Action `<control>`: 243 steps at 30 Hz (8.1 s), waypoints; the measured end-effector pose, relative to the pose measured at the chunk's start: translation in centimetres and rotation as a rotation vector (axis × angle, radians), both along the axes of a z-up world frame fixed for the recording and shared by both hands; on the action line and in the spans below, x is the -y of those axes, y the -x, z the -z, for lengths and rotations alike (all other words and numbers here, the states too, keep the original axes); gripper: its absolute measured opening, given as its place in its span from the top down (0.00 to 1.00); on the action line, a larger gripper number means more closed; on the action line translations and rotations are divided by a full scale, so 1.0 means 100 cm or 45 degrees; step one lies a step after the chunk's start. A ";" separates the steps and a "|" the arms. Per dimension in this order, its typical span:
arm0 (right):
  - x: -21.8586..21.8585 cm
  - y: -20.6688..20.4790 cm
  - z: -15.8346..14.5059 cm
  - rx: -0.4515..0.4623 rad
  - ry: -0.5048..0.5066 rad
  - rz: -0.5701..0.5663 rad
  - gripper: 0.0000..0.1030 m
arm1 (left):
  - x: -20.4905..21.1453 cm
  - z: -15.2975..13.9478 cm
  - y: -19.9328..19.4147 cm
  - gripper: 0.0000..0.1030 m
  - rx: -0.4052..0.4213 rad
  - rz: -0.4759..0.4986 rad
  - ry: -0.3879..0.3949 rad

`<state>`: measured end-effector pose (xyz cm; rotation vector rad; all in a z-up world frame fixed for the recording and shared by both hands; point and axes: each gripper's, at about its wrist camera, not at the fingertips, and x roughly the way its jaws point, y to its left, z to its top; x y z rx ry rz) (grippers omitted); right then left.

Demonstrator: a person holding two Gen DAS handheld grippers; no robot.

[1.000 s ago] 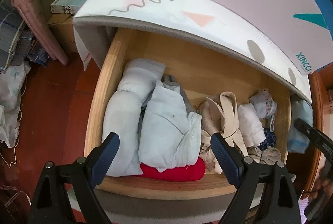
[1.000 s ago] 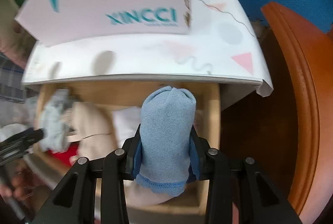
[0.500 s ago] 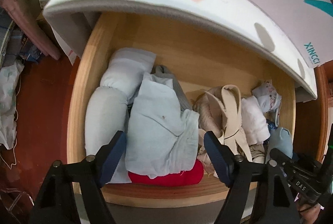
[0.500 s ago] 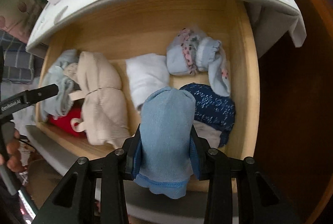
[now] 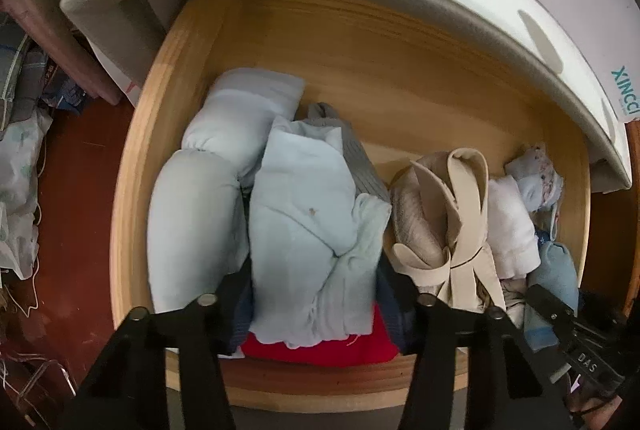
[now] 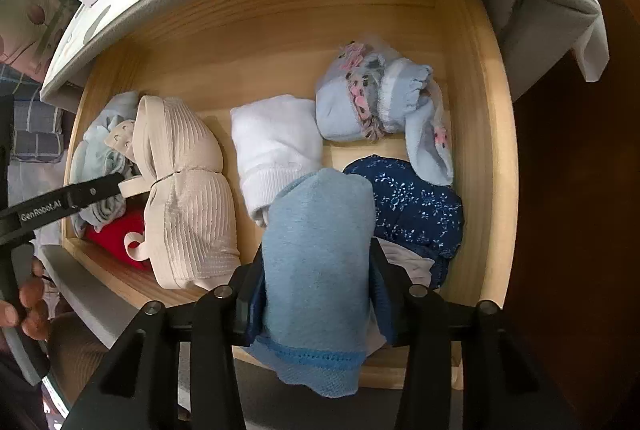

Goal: Take underwear out of drawer
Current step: 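Grasp the pale blue rolled garment with the left gripper while the right gripper holds its underwear, then lift the pale blue garment with the left gripper and release it into the white box, then move the open left gripper back over the drawer, then lift the light blue underwear with the right gripper and release it into the white box, then move the open right gripper back over the drawer, then lower the right gripper and grasp the grey knotted underwear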

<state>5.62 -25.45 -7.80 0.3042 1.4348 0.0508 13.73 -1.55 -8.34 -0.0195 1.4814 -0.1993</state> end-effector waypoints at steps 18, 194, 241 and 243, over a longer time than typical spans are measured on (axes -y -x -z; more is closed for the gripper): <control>-0.020 -0.005 0.002 0.018 0.082 -0.039 0.64 | -0.036 -0.072 0.023 0.57 0.115 0.007 0.088; 0.001 -0.095 -0.201 0.194 0.235 -0.271 0.39 | -0.055 -0.048 0.074 0.41 0.355 -0.113 -0.118; -0.048 -0.033 0.063 -0.454 0.254 -0.263 0.18 | -0.065 -0.037 0.066 0.41 0.245 -0.153 0.003; -0.048 -0.027 0.056 -0.417 0.249 -0.248 0.26 | -0.065 -0.037 0.066 0.41 0.242 -0.151 0.005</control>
